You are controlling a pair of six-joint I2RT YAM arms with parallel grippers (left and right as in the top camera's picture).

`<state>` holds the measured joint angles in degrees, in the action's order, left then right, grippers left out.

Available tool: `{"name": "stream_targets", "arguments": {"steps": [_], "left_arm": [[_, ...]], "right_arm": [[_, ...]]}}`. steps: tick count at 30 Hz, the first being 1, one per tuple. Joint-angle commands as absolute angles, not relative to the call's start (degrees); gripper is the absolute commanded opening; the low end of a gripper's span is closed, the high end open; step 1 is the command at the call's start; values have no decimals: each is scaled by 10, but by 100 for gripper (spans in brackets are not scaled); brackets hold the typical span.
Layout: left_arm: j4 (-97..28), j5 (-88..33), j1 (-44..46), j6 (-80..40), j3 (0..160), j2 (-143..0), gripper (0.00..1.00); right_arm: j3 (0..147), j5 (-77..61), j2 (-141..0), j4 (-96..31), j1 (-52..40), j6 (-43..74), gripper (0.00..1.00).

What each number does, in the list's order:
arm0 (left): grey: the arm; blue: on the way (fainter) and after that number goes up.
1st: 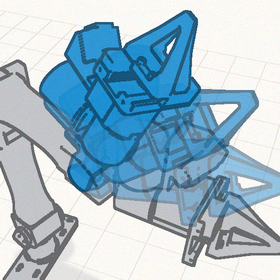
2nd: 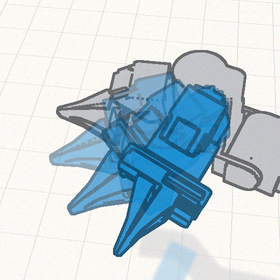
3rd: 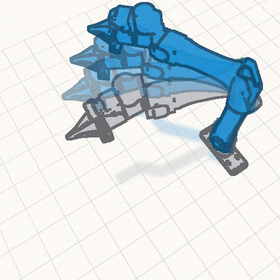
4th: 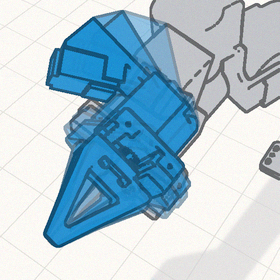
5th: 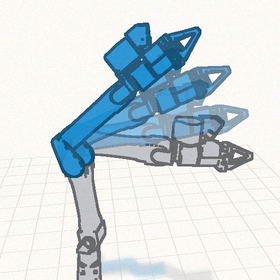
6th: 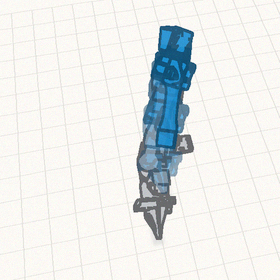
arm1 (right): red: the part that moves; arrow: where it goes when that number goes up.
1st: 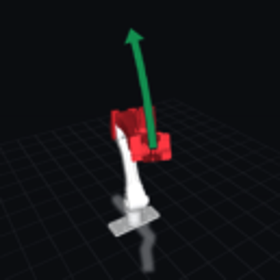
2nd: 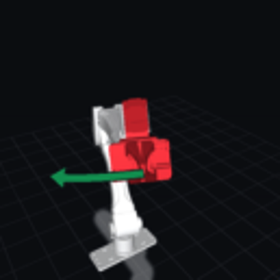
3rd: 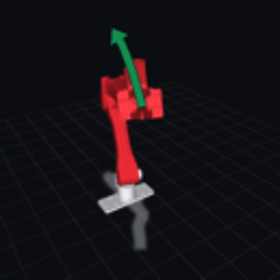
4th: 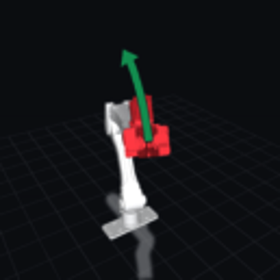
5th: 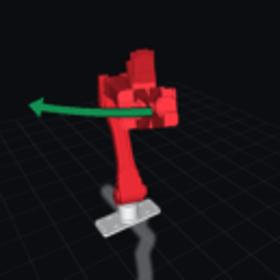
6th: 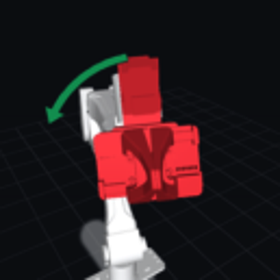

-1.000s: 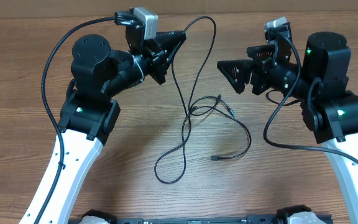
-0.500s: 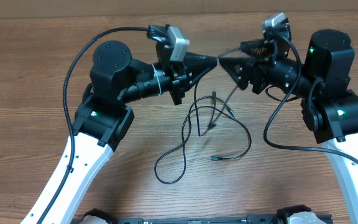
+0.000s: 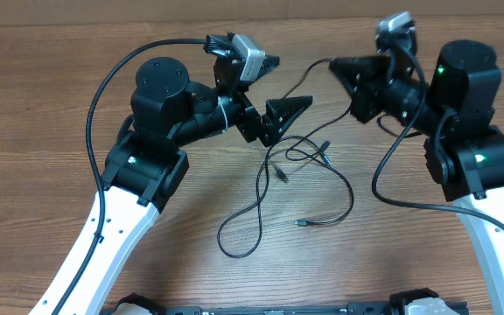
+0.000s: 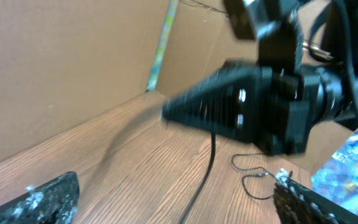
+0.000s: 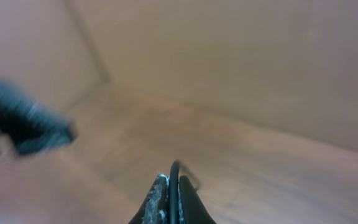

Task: Untangle cables

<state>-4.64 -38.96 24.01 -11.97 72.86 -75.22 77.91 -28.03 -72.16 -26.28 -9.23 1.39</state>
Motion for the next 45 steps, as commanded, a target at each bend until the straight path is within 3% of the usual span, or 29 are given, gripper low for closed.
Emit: {"name": "stream_targets", "arguments": {"steps": [1,12,16,31,45], "left_arm": [[-58,-370,240,-115,735,-742,100],[-168,-324,240,-115,734,-742,100],[-218,-278,240,-116,734,-742,100],[-362,-190,240,-116,734,-742,100],[-377,-190,240,-116,734,-742,100]], "right_arm": [[788,-187,-717,-225,-62,67,4],[788,-170,-717,-27,122,228,4],[788,-161,-718,16,177,226,4],[788,-94,-833,8,299,223,4],[788,-36,-963,1,379,221,4]]}}
